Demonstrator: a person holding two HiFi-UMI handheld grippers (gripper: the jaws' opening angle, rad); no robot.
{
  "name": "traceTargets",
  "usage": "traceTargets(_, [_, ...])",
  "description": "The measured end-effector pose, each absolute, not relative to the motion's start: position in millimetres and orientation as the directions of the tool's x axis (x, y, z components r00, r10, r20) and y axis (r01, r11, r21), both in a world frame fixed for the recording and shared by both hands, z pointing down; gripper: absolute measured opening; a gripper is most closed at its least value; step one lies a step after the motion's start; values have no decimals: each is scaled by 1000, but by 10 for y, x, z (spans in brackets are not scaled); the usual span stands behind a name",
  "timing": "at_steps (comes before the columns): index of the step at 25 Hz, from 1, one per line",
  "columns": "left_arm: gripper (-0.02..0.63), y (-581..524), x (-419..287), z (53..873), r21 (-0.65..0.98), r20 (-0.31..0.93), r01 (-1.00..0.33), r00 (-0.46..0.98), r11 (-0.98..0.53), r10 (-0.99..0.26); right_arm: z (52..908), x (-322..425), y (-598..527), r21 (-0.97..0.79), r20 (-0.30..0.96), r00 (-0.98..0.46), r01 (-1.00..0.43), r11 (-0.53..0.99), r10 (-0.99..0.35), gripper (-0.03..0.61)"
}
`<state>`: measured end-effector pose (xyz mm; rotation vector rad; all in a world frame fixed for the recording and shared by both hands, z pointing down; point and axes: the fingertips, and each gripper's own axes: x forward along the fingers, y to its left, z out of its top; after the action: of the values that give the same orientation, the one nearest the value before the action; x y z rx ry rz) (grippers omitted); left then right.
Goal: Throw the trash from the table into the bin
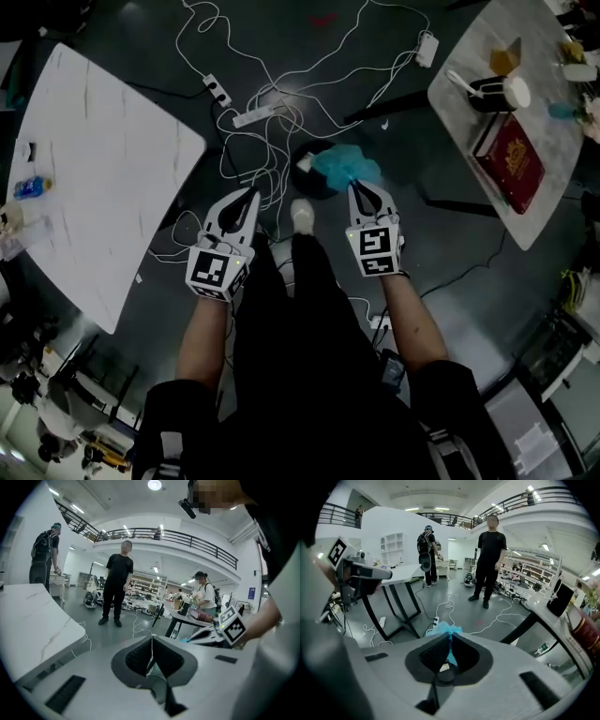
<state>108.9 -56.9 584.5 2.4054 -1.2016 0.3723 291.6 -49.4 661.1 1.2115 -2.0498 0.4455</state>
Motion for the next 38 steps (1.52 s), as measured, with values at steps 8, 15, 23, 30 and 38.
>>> traceTargets(8, [15, -421, 1058, 6281, 256, 471, -810, 581, -527, -664, 7440, 2845, -278, -19, 783, -318, -871, 490, -535, 17])
traceTargets(15, [15, -377, 1001, 6643, 261, 532, -830, 550, -493, -644, 8170, 2815, -202, -74, 835, -323, -869, 490, -446, 17])
traceTargets(23, [15, -244, 948, 7083, 273, 581, -820, 558, -504, -593, 8910, 2808, -69, -63, 886, -294, -844, 533, -360, 17])
traceTargets(30, [15, -114, 903, 7380, 295, 629, -831, 540, -472, -559, 9479, 2868, 79, -76, 917, -273, -835, 544, -290, 17])
traceTargets(38, [15, 117, 896, 7792, 311, 677, -844, 520, -438, -520, 9971, 2822, 170, -97, 931, -271, -829, 550, -244, 17])
